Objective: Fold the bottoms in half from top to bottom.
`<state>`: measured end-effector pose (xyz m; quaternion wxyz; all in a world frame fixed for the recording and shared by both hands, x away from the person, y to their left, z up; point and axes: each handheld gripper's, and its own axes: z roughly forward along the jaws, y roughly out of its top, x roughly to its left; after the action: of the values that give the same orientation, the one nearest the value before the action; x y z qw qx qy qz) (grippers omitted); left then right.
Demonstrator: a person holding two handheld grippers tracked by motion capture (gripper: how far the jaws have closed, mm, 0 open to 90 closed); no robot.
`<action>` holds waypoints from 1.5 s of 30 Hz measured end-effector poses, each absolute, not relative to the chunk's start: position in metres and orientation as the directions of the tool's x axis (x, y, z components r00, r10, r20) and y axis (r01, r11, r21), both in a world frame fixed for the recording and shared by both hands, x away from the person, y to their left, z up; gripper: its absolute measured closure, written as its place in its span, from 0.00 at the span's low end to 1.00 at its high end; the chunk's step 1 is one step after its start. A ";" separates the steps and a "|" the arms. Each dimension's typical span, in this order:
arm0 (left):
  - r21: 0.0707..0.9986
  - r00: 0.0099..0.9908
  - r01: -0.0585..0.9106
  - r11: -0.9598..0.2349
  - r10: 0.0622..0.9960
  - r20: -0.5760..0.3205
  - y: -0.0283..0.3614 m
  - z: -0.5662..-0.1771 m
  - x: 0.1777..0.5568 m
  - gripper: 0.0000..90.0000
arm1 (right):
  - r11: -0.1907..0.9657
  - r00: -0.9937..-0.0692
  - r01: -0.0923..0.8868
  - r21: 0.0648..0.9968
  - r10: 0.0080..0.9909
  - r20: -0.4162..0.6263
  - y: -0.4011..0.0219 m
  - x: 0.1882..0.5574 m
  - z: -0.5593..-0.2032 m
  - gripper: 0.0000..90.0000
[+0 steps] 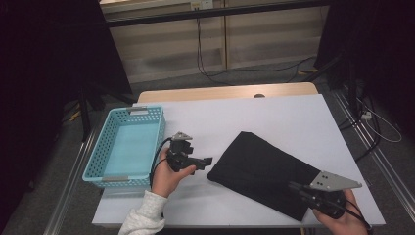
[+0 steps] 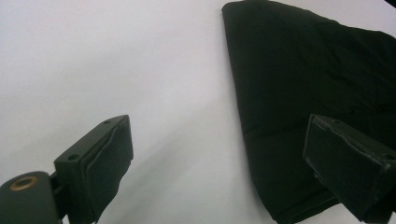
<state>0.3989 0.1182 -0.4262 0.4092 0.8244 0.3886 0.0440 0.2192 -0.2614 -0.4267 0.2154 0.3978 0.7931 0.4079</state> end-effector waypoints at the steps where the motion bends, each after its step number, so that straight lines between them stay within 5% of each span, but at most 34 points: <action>1: 0.711 0.694 0.602 -0.362 0.677 -0.243 0.118 -0.426 0.399 0.09 | 0.360 -0.594 0.452 0.816 0.804 -0.026 -0.261 0.216 -0.426 0.99; 7: 0.709 0.695 0.603 -0.366 0.678 -0.241 0.115 -0.427 0.398 0.09 | 0.368 -0.595 0.458 0.809 0.803 -0.029 -0.267 0.198 -0.424 0.98; 12: 0.706 0.699 0.602 -0.374 0.674 -0.239 0.117 -0.427 0.398 0.09 | 0.321 -0.576 0.472 0.821 0.817 0.011 -0.272 0.196 -0.421 0.68; 17: 0.708 0.691 0.606 -0.362 0.681 -0.243 0.120 -0.426 0.399 0.09 | 0.300 -0.519 0.499 0.813 0.855 0.003 -0.273 0.218 -0.419 0.60; 26: 0.703 0.693 0.607 -0.369 0.680 -0.241 0.121 -0.429 0.397 0.09 | 0.273 -0.415 0.584 0.765 0.910 -0.009 -0.281 0.288 -0.445 0.60; 39: 0.699 0.691 0.609 -0.374 0.683 -0.237 0.120 -0.431 0.397 0.09 | 0.260 -0.439 0.622 0.738 0.897 0.054 -0.281 0.311 -0.464 0.67; 41: 0.699 0.694 0.607 -0.379 0.682 -0.233 0.119 -0.431 0.397 0.09 | 0.252 -0.450 0.626 0.738 0.890 0.078 -0.280 0.311 -0.464 0.85; 45: 0.699 0.699 0.603 -0.384 0.677 -0.231 0.117 -0.431 0.396 0.09 | 0.258 -0.463 0.629 0.733 0.882 0.086 -0.278 0.311 -0.463 0.91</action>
<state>0.3957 0.1175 -0.4311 0.3995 0.8305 0.3854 0.0465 0.3115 -0.2778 -0.4630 0.1738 0.4884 0.7739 0.3638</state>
